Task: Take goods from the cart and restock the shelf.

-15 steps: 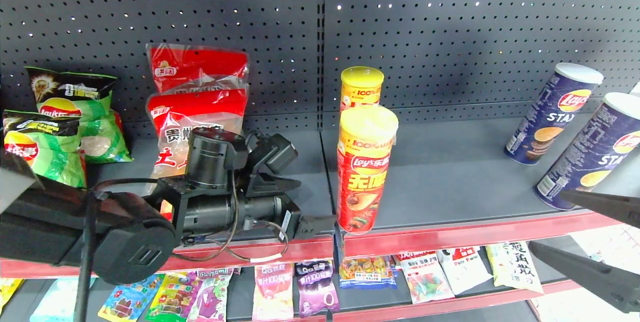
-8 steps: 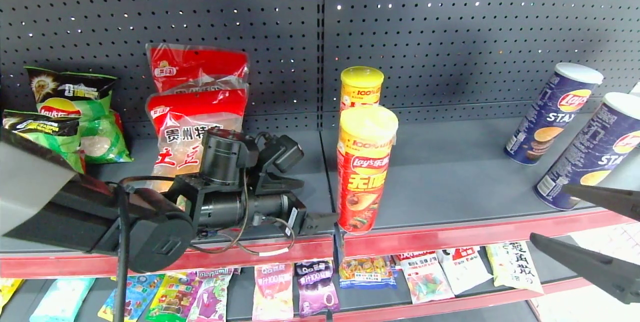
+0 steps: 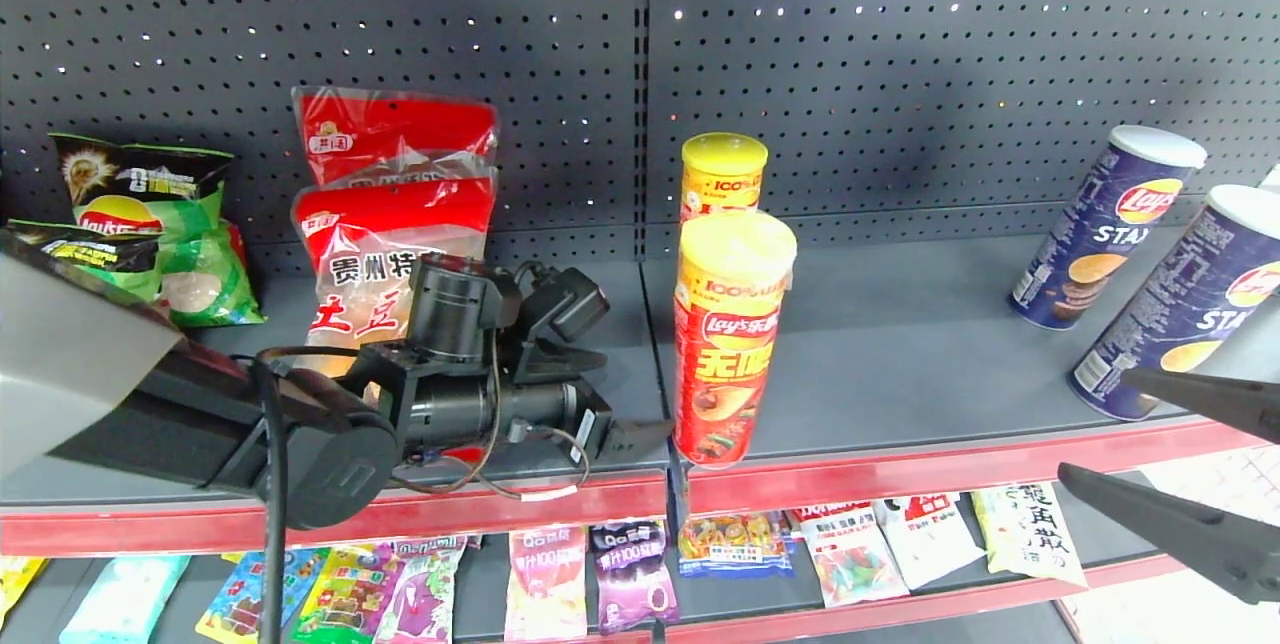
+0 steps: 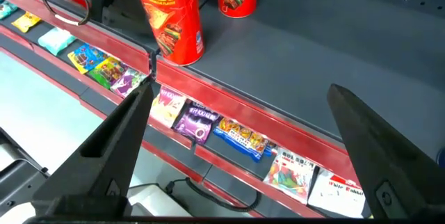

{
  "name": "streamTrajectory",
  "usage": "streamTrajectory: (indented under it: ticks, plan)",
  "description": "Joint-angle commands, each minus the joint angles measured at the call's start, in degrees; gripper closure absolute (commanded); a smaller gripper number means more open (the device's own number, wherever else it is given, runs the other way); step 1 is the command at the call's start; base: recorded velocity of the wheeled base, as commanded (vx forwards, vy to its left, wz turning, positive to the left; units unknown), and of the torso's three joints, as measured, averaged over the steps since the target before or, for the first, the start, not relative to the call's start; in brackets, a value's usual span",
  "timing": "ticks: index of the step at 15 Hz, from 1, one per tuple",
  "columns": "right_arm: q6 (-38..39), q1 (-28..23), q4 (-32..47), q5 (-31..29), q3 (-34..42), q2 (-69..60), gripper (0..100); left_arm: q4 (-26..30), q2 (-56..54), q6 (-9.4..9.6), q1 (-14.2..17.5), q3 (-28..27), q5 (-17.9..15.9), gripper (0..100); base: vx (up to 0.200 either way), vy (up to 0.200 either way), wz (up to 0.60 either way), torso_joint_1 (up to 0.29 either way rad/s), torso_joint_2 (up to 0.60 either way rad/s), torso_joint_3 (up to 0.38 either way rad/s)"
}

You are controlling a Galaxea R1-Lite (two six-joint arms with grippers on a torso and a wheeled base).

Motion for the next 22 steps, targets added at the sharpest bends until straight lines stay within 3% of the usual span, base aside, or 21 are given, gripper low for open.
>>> streamTrajectory:
  ticks: [1,15,19,22]
  plan:
    - [0.0,0.0,0.0,0.0,-0.1,0.5,0,0.0,0.3,0.0,0.0,-0.3,0.0,0,0.0,0.0,0.0,0.0,0.0,0.0]
    - [0.0,-0.4,0.0,0.0,0.1,0.3,0,0.0,3.2,0.0,-1.4,-4.6,0.0,0,0.0,0.0,0.0,0.0,0.0,0.0]
    - [0.0,-0.4,0.1,0.1,1.1,0.3,0,-0.5,0.1,-0.35,-0.1,-0.1,1.2,0,0.0,0.0,0.0,0.0,0.0,0.0]
    - [-0.1,-0.2,0.0,0.3,2.7,-0.1,0,-1.9,-10.5,-1.32,1.7,8.1,2.4,0,0.0,0.0,0.0,0.0,0.0,0.0]
